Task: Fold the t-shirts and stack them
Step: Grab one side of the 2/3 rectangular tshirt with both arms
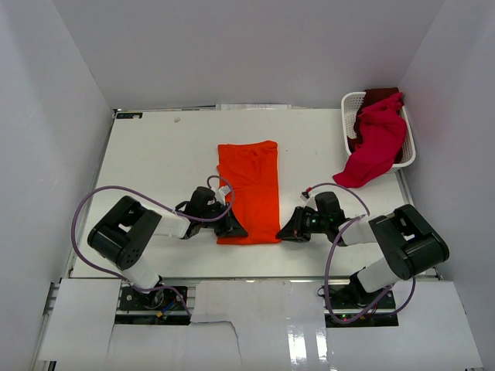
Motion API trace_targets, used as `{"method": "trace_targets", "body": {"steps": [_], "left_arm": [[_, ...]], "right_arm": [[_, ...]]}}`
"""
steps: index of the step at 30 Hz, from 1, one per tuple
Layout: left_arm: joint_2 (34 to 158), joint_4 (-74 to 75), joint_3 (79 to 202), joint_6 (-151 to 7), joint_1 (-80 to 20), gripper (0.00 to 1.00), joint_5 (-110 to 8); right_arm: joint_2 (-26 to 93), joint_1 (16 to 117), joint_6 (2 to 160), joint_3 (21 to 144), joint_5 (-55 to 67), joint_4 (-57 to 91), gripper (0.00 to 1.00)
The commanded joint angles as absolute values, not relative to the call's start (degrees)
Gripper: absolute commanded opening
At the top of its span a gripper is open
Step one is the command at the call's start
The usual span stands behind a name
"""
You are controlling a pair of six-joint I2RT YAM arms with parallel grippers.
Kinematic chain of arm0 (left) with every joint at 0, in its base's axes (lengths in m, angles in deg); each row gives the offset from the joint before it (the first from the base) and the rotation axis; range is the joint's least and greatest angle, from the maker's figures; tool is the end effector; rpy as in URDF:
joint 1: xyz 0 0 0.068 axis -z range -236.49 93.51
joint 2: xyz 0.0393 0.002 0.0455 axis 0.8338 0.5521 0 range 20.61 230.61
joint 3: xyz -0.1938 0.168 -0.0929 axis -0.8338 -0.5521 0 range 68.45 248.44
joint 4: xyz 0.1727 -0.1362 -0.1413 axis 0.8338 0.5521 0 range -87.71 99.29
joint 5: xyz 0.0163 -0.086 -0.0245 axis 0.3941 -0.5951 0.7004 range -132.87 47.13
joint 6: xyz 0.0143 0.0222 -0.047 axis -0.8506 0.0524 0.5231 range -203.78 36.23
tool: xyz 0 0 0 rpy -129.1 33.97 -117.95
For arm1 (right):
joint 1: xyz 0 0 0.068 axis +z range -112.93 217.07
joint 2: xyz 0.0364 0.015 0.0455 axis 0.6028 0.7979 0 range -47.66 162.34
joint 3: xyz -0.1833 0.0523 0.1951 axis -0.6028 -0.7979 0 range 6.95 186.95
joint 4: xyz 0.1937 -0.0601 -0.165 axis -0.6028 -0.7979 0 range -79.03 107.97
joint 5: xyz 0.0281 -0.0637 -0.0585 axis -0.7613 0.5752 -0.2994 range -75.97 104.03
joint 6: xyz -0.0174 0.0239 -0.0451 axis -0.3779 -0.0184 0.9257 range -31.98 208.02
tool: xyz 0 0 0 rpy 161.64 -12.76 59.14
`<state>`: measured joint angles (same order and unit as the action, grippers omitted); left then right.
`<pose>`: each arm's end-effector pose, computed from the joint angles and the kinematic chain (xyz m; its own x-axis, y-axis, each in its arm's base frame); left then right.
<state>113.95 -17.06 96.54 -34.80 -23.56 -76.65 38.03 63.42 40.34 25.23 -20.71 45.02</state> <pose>0.2112 -0.1605 0.1053 -0.9815 -0.1114 -0.1558 0.0553 0.6142 -0.7872 0.1956 0.1196 0.1066 -0.9481 0.2084 -0.2402 -0.0785 0.5785 0.8119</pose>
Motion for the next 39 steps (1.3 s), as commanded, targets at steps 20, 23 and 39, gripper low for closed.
{"method": "trace_targets", "body": {"steps": [20, 23, 39], "left_arm": [[89.71, 14.14, 102.11, -43.25, -35.56, 0.79, -68.37], [85.83, 19.07, 101.32, -44.31, -36.45, 0.91, -66.6], [74.41, 17.67, 82.87, -28.5, -37.24, 0.93, -71.44]], "right_arm": [[36.71, 63.62, 41.61, 29.88, -20.07, 42.49, 0.08], [36.62, 63.62, 41.87, 29.8, -19.72, 42.14, 0.08], [36.71, 63.62, 41.44, 29.97, -20.07, 42.58, 0.08]]}}
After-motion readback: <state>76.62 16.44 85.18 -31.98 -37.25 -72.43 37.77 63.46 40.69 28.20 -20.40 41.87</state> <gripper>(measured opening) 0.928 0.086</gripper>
